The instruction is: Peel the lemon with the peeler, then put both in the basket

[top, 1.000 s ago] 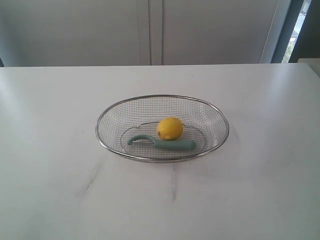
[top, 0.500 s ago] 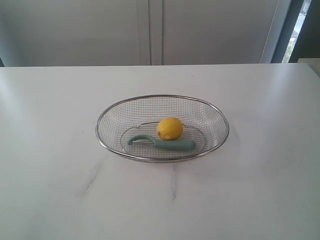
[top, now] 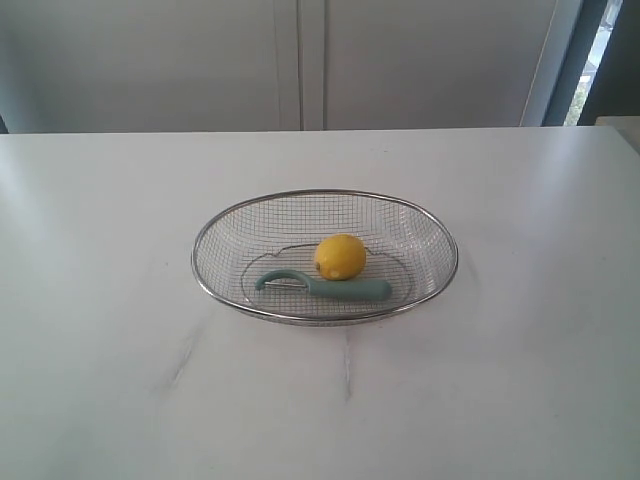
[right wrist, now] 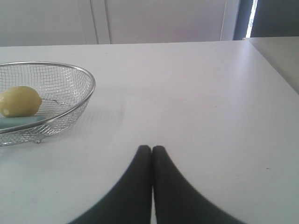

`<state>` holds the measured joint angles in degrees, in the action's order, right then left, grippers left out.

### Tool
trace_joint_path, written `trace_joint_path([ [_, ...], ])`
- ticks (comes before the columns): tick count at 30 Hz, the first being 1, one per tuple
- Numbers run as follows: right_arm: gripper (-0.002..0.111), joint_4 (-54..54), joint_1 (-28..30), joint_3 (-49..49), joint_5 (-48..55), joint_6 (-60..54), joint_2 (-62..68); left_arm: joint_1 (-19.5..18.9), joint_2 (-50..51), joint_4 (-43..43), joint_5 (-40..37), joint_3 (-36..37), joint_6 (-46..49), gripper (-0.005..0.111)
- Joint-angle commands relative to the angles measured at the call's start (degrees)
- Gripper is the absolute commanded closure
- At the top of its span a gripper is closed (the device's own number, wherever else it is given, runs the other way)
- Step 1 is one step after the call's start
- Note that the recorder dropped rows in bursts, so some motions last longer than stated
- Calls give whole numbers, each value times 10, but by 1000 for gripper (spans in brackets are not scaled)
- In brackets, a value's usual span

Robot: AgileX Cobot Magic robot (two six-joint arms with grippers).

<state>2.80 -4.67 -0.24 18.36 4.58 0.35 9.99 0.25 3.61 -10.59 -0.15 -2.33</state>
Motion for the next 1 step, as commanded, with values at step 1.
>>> trace_joint_path([
  [1,108,2,-3,2,-4,3,-3,-2,-3,3,3,1,2,107],
])
